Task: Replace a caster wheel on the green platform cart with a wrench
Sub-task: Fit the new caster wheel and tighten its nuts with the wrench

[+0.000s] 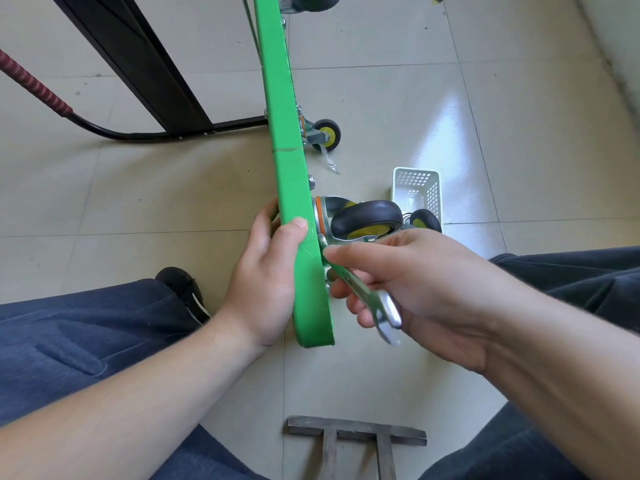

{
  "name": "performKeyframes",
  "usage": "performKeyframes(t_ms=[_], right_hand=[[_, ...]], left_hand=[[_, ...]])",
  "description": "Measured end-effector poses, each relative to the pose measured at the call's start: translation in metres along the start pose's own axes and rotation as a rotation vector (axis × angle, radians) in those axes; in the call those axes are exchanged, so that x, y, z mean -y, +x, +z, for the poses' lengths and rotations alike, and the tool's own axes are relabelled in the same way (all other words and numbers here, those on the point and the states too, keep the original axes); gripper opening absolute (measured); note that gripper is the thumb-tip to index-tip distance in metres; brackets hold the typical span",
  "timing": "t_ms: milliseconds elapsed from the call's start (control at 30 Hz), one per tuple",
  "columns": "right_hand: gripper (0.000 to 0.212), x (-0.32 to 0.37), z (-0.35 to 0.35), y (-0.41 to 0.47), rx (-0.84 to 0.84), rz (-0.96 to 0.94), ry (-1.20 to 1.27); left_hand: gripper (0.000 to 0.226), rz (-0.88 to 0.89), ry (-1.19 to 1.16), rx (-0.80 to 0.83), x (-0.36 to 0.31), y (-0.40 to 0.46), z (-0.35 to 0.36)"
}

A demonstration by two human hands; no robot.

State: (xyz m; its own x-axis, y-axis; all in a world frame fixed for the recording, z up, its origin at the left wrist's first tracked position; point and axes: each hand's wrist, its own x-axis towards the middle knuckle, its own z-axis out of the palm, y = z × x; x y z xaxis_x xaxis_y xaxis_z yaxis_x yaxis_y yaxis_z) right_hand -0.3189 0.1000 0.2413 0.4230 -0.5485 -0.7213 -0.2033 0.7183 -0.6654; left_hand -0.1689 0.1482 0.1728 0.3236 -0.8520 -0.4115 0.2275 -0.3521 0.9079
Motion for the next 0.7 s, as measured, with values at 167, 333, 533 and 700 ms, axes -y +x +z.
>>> performKeyframes(t_ms=[167, 333, 533, 700], right_hand=[[0.048, 0.000, -0.002, 0.000, 0.024, 0.002, 0.050], [0.016, -0.012, -0.012, -0.012, 0.061, 0.088, -0.004], [0.006, -0.040, -0.028, -0.011, -0.043, 0.080, -0.155], [0.004, -0.056, -0.020, 0.002, -0.093, 0.040, -0.197]], left_hand=[[0.041, -0.003, 0.025, 0.002, -0.002, -0.001, 0.002], [0.026, -0.015, 0.010, -0.011, -0.004, -0.003, 0.003], [0.043, -0.005, 0.023, -0.014, -0.005, -0.003, 0.003], [0.046, -0.013, 0.045, -0.016, -0.006, -0.004, 0.004]])
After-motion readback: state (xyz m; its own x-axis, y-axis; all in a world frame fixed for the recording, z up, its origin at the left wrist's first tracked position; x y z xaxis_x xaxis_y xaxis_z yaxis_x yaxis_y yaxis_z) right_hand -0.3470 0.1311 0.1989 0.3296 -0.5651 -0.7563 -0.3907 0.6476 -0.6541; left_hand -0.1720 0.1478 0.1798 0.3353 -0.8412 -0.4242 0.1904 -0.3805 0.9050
